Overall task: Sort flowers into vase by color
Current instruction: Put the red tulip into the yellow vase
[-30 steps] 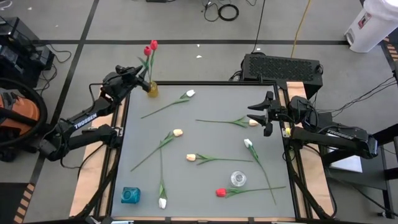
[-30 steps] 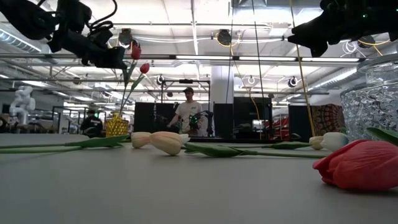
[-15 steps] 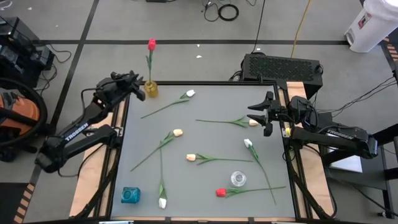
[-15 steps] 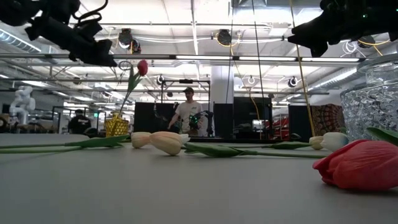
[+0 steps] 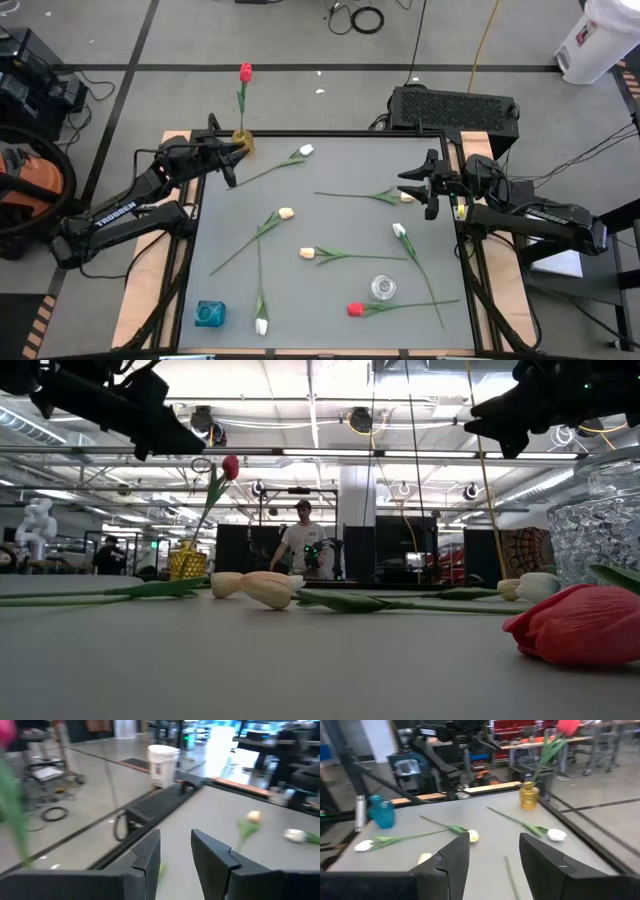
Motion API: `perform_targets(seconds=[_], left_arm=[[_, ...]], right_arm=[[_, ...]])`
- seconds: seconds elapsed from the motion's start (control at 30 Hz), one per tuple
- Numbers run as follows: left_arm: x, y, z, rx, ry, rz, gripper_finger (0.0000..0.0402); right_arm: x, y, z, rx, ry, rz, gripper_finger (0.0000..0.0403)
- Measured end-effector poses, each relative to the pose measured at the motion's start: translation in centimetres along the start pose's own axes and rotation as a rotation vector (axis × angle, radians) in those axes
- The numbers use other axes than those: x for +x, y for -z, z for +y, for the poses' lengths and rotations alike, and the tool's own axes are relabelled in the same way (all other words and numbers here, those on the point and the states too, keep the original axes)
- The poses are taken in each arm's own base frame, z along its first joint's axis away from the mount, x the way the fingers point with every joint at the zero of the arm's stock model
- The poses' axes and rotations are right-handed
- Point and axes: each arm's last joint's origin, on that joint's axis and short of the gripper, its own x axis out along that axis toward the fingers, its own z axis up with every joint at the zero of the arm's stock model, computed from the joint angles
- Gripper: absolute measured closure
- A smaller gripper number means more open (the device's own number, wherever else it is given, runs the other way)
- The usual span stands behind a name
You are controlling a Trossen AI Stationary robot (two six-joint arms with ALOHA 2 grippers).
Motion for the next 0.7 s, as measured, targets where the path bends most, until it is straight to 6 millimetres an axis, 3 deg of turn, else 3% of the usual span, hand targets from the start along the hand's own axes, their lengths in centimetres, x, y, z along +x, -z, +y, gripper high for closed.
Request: perform_targets(seconds=[0.33,0.7], left_arm=[[0.1,0.3,-2.7,0.020,0.199,0.027,0.0285],[0.1,0.4,-4.3,0.002,0.288,0.040,0.0285]], right_arm=[[0.2,0.0,1.2,0.050,-0.174,0.006,0.0239],[1.7,0.2,3.8,0.094,-0.363,0.044,0.0239]])
